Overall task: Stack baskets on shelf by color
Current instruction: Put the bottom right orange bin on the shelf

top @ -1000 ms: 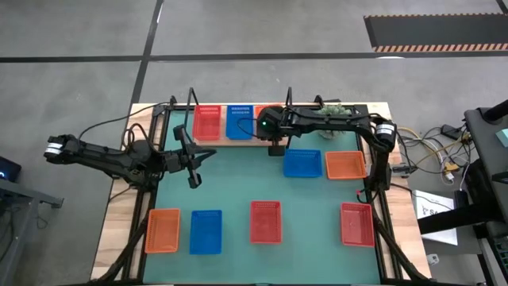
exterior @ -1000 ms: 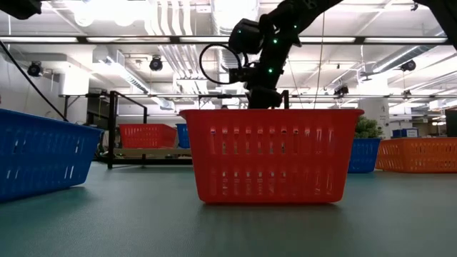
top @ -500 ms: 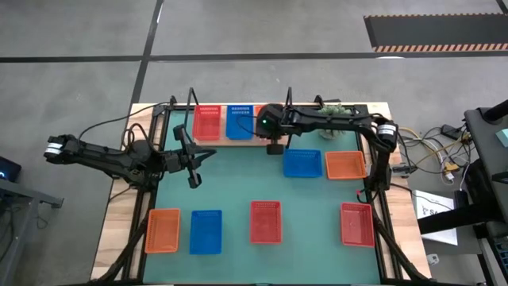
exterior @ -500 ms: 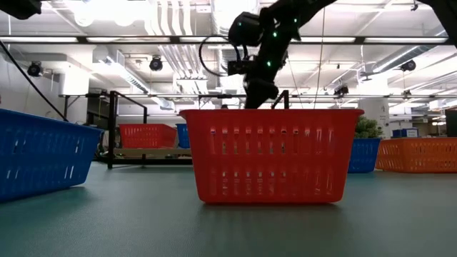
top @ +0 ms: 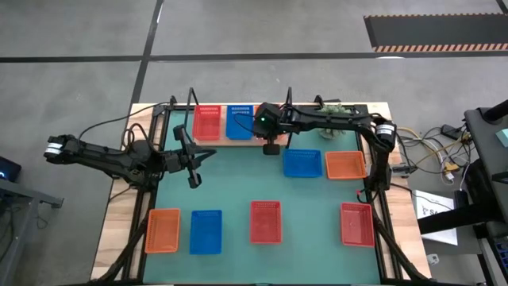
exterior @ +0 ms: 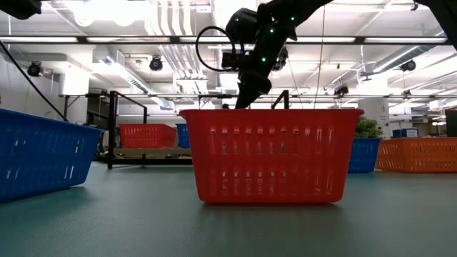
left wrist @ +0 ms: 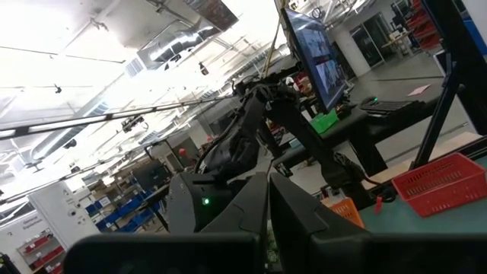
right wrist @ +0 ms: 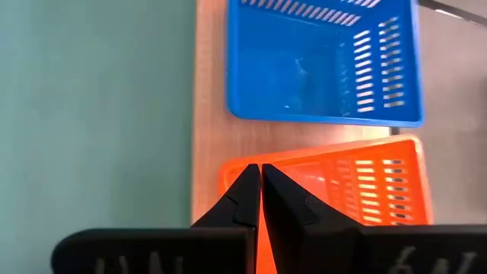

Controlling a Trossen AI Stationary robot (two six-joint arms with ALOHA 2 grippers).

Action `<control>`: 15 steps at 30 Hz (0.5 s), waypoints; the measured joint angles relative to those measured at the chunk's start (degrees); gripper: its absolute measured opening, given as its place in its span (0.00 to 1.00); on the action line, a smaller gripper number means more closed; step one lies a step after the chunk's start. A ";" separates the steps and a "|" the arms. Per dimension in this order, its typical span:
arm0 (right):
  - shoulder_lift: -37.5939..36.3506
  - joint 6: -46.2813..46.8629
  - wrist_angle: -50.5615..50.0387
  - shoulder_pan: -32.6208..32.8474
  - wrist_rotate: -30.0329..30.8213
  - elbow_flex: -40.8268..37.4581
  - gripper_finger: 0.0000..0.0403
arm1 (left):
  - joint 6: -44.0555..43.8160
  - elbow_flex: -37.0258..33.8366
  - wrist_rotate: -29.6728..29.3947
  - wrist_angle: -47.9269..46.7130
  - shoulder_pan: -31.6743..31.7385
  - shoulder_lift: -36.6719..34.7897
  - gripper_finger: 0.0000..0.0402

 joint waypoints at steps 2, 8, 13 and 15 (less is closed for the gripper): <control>0.50 0.02 0.39 0.00 -1.10 0.00 0.02 | 0.00 0.00 0.00 0.02 0.00 0.00 0.00; 1.37 -0.01 1.35 0.02 -1.76 -0.04 0.02 | 0.00 0.00 0.00 0.02 0.00 0.00 0.00; 2.31 -0.53 2.41 0.00 -1.76 -0.04 0.02 | 0.00 0.00 0.00 0.02 -0.01 0.00 0.00; 2.40 -0.58 2.43 0.00 -1.76 -0.10 0.02 | 0.00 0.00 0.00 0.02 0.00 0.00 0.00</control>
